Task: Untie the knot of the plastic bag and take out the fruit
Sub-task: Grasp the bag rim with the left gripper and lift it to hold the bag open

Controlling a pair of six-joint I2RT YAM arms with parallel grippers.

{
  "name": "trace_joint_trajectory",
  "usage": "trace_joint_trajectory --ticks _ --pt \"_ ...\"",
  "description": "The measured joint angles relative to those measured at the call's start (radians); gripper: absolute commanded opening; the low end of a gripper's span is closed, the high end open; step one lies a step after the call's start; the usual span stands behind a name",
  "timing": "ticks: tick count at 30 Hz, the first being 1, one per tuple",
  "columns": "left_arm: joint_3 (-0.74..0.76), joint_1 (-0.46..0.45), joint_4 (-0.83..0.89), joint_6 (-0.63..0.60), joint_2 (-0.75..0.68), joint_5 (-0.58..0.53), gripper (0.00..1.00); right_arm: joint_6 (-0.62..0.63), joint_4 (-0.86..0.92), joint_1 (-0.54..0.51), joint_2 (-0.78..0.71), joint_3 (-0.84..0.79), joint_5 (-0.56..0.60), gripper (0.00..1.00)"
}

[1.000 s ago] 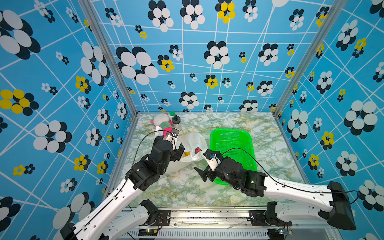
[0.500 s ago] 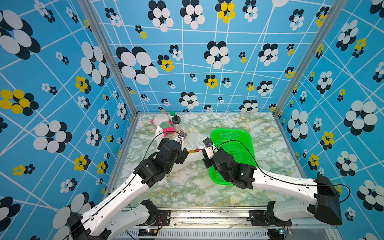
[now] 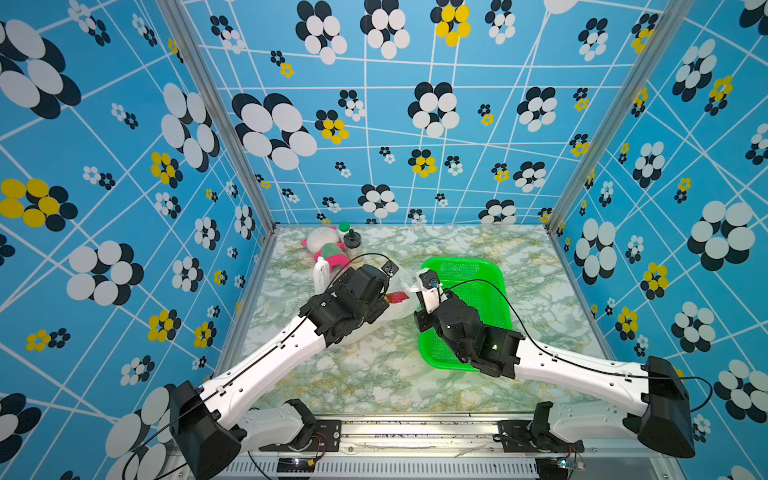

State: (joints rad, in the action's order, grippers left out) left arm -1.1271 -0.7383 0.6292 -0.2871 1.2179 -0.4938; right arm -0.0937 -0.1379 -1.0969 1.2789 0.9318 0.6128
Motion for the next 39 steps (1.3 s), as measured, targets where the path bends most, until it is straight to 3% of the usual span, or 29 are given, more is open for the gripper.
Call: trace_joint_trajectory --ticks 17,19,21,23,27,28,30,35,39 --pt "-0.013 0.004 0.061 -0.013 0.088 -0.007 0.96 -0.024 0.008 0.008 -0.028 -0.022 0.003 0.0" --pt "-0.024 0.01 0.064 -0.012 0.099 -0.018 0.84 -0.026 0.008 0.009 -0.028 -0.023 0.003 0.0" --pt "-0.043 0.025 0.065 -0.012 0.118 -0.027 0.58 -0.027 0.008 0.009 -0.028 -0.023 0.003 0.0" --pt "-0.058 0.045 0.061 -0.012 0.137 -0.031 0.39 -0.027 0.008 0.009 -0.029 -0.023 0.002 0.0" --pt "-0.077 0.09 0.05 -0.014 0.172 -0.035 0.37 -0.027 0.008 0.009 -0.029 -0.023 0.002 0.0" --pt "-0.084 0.099 0.05 -0.011 0.181 -0.034 0.29 -0.027 0.008 0.009 -0.029 -0.024 0.002 0.0" --pt "-0.102 0.118 0.049 -0.01 0.203 -0.029 0.02 -0.027 0.007 0.009 -0.029 -0.025 0.002 0.0" --pt "-0.17 0.171 0.022 -0.012 0.237 -0.015 0.0 -0.027 0.002 0.01 -0.026 -0.027 0.001 0.0" --pt "-0.343 0.251 0.022 -0.013 0.301 -0.016 0.0 -0.04 -0.029 0.02 0.034 -0.011 -0.003 0.0"
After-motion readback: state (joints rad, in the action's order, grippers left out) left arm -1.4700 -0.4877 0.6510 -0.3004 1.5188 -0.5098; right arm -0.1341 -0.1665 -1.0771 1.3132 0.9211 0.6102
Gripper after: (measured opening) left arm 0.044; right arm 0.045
